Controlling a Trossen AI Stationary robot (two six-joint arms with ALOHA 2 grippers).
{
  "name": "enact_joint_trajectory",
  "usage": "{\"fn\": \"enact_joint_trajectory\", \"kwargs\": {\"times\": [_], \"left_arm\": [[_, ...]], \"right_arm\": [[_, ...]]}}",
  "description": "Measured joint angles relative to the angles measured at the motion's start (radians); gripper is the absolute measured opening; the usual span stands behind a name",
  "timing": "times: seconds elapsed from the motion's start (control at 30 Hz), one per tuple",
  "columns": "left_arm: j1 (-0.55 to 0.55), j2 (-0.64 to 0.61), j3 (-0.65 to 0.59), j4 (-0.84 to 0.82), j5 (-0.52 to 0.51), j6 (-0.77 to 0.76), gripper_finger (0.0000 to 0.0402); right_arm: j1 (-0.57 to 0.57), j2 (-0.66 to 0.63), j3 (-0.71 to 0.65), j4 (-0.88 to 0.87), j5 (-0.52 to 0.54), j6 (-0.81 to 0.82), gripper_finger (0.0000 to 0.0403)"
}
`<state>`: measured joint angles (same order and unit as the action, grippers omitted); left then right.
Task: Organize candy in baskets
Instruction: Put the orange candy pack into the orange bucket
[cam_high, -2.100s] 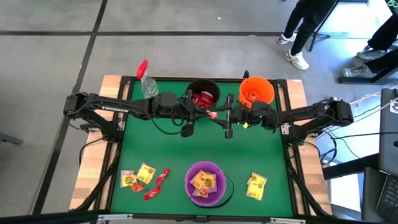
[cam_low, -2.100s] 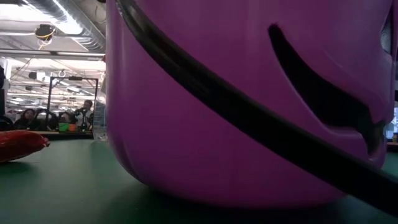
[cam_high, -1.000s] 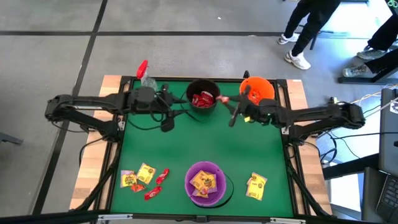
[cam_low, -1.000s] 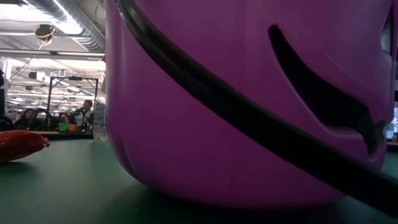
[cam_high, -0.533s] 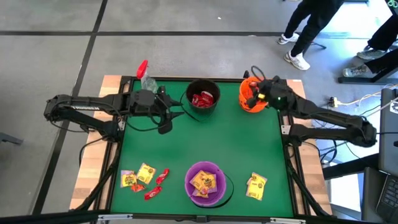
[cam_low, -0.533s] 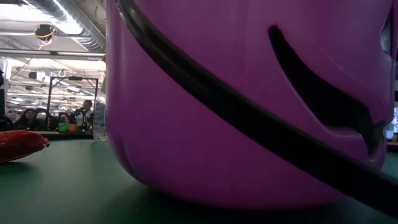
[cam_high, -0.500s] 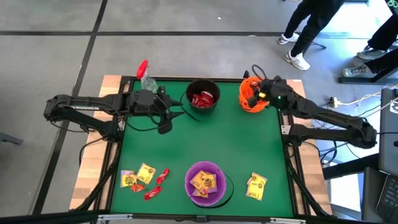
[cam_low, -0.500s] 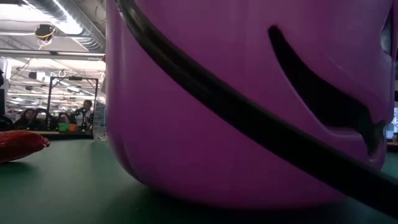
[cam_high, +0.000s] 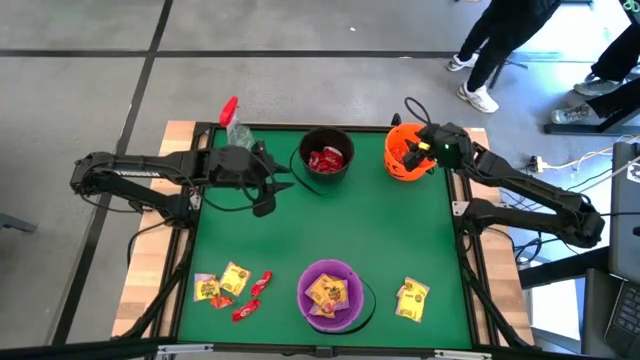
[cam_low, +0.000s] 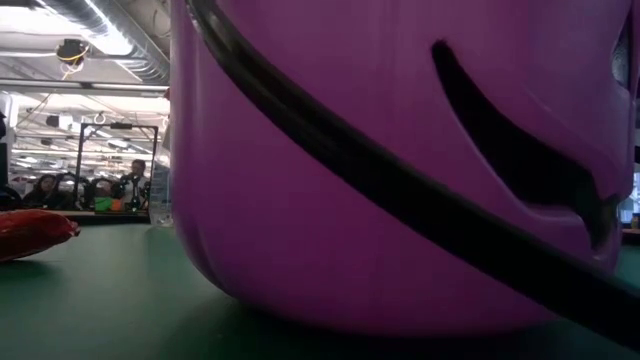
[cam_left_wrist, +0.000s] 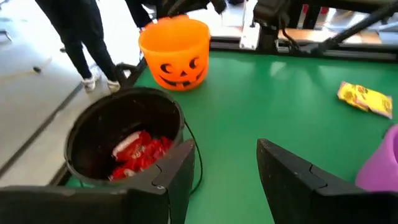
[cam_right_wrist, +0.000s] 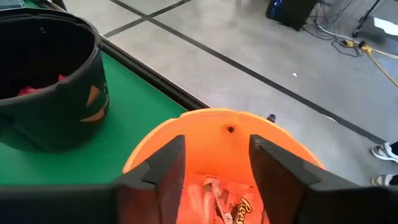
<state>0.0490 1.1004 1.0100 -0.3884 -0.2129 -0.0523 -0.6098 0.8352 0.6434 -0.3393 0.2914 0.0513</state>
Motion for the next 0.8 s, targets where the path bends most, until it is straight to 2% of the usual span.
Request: {"fn": "enact_joint_trajectory", "kwargs": {"times": [0.1, 0.27, 0.37, 0.47, 0.63, 0.8], "left_arm": [[0.0, 0.0, 0.0, -0.078, 0.053, -0.023, 0.0161], [-0.045, 0.0, 0.0, -0.33, 0.147, -0.13, 0.0161], [-0.118, 0.0, 0.0, -0.5, 0.184, -0.237, 0.0161], [-0.232, 0.0, 0.0, -0.599, 0.229, -0.358, 0.0161], [-0.473, 0.007, -0.036, -0.546, 0.212, -0.512, 0.0161], [-0.671, 0.082, -0.068, -0.484, 0.175, -0.712, 0.0161]], "right_arm": [[0.0, 0.0, 0.0, 0.001, 0.001, -0.003, 0.0204], [0.0, 0.0, 0.0, 0.009, -0.07, -0.007, 0.022], [0.0, 0.0, 0.0, 0.042, -0.123, -0.007, 0.0218], [0.001, 0.0, 0.0, 0.079, -0.167, -0.007, 0.0214], [0.001, 0.0, 0.0, 0.121, -0.199, -0.007, 0.0211], [0.001, 0.0, 0.0, 0.126, -0.217, -0.006, 0.0211]]}}
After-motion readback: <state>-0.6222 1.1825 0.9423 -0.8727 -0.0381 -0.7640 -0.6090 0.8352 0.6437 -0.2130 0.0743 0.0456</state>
